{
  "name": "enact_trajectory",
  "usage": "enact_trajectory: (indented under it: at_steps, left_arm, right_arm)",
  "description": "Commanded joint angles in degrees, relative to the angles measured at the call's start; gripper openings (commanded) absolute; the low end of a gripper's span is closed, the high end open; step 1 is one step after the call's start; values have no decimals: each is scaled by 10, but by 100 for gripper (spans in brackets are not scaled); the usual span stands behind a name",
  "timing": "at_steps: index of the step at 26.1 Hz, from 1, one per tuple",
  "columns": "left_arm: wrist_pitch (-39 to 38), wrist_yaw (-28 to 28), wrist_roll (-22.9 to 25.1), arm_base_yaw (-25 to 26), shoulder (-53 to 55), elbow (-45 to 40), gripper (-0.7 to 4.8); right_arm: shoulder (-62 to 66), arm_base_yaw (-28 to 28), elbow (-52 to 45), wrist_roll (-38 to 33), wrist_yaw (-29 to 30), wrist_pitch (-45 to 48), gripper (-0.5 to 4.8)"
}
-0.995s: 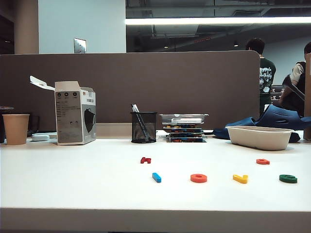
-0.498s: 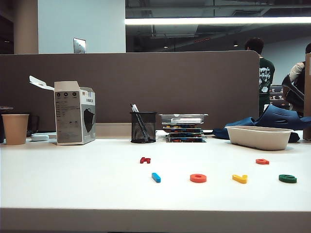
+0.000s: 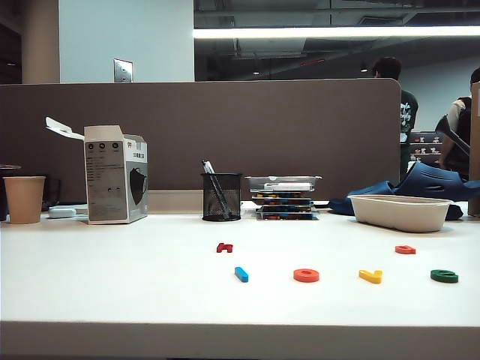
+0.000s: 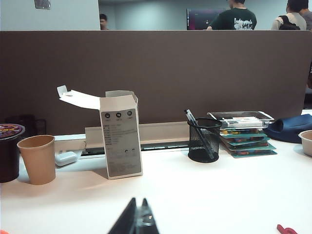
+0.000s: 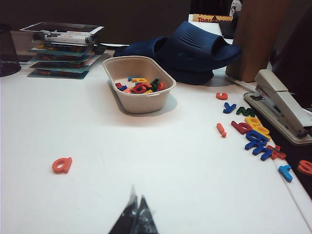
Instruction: Select the appropriate letters from the row of letter magnets placed on the table to arrange into the word "love".
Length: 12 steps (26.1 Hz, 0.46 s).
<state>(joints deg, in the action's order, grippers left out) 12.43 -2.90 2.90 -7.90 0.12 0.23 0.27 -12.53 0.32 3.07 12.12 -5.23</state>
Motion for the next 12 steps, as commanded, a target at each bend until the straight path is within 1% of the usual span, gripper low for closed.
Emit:
enact_trajectory:
  at_steps: [1, 12]
  left_arm:
    - [-16, -4, -3, 1, 0, 2, -5]
    - [-38, -4, -3, 1, 0, 2, -5]
  right_arm:
    - [-4, 0, -2, 2, -2, 11, 0]
    - [-4, 0, -2, 2, -2, 10, 0]
